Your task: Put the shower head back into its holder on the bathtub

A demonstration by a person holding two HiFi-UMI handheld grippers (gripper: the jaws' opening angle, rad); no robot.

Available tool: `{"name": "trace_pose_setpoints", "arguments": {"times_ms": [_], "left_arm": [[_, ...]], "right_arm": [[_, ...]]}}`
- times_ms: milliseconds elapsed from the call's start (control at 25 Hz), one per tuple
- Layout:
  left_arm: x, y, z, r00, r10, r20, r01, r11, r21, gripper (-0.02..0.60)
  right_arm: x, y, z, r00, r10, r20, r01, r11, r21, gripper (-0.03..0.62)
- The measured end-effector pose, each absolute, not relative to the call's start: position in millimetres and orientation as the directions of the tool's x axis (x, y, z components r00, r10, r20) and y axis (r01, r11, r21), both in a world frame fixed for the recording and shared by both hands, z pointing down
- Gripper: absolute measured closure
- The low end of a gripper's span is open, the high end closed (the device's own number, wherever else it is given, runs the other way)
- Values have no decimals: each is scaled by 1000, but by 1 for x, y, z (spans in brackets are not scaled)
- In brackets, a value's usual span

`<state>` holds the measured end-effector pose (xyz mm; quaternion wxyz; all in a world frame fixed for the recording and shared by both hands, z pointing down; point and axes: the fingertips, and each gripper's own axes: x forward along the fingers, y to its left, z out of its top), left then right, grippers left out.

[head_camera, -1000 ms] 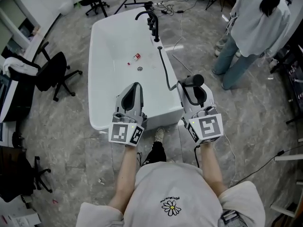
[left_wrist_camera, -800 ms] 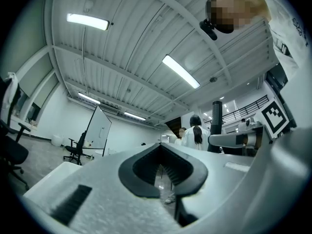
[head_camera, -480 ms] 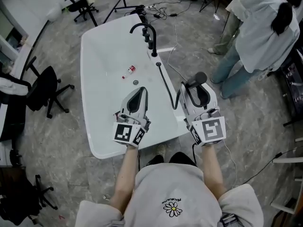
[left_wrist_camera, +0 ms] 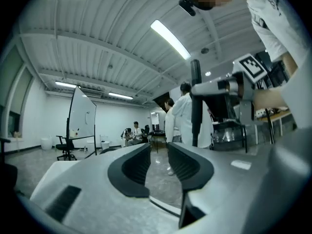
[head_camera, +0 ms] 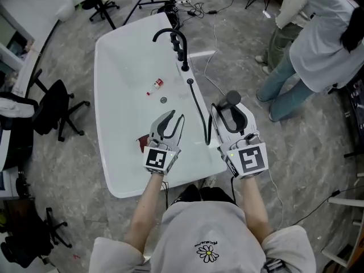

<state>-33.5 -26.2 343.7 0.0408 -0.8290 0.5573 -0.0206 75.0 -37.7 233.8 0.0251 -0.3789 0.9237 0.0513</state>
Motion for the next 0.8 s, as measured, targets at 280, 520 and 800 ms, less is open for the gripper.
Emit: {"name": "trace_pose_setpoints", "arguments": {"times_ms": [280, 520, 800], "left_arm": [[-32, -89, 470, 398, -894, 206, -917, -384, 106, 416], [-17, -149, 601, 437, -827, 354, -894, -359, 266, 376], [-12, -185, 707, 468, -764, 444, -854, -262, 449, 370]], "right_arm": [[69, -77, 245, -725, -684, -84, -689, 719, 95, 453], [56, -116, 261, -710, -694, -116, -704, 704, 99, 453], [34, -141, 297, -696, -704, -137, -716, 694, 73, 453]]}}
